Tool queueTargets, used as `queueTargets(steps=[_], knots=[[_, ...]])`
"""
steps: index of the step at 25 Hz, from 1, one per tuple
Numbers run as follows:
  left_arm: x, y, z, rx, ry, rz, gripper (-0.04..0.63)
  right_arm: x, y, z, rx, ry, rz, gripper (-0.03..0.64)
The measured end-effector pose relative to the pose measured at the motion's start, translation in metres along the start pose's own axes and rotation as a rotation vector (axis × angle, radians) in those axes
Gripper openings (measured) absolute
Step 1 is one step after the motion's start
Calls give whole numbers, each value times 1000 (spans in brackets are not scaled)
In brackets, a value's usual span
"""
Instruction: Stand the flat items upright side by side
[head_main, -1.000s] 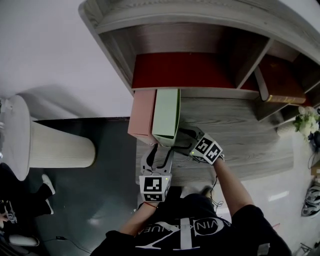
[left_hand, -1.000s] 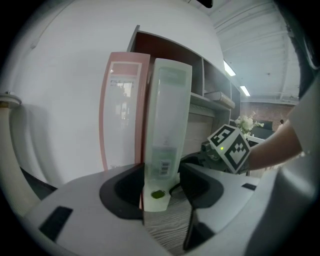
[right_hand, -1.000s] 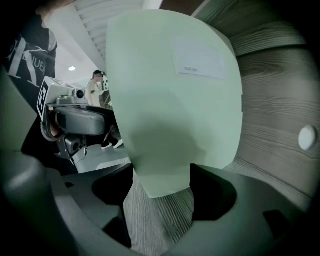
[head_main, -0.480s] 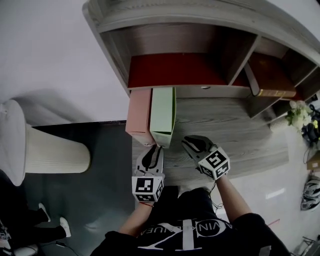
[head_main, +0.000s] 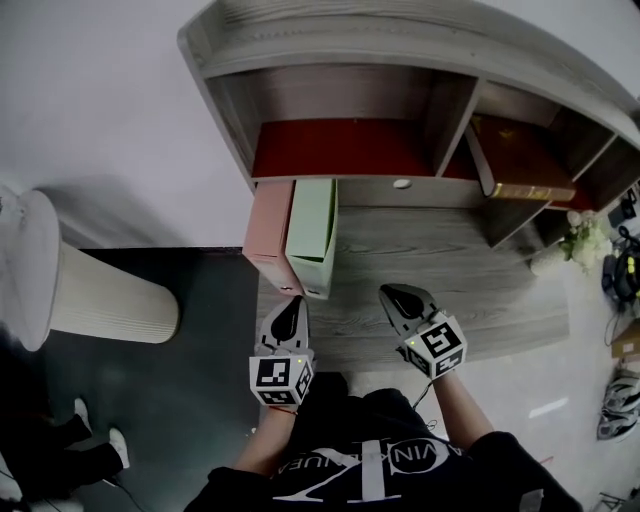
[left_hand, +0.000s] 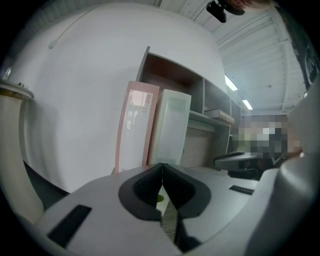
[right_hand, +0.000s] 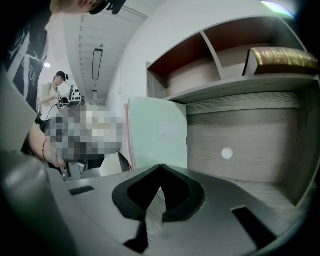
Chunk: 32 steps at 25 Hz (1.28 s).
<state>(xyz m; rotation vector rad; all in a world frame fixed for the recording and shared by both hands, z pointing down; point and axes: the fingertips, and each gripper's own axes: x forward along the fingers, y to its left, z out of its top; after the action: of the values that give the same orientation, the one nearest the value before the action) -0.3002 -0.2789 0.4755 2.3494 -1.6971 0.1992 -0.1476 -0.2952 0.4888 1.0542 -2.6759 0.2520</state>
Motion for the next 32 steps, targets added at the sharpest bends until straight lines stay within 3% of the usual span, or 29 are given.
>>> queueTargets(steps=[16, 32], knots=[[-73, -59, 19, -64, -124, 162, 5, -118, -17, 8, 12, -93, 63, 9], [-154, -128, 7, -73, -188, 213, 5, -216, 1, -2, 12, -174, 75, 9]])
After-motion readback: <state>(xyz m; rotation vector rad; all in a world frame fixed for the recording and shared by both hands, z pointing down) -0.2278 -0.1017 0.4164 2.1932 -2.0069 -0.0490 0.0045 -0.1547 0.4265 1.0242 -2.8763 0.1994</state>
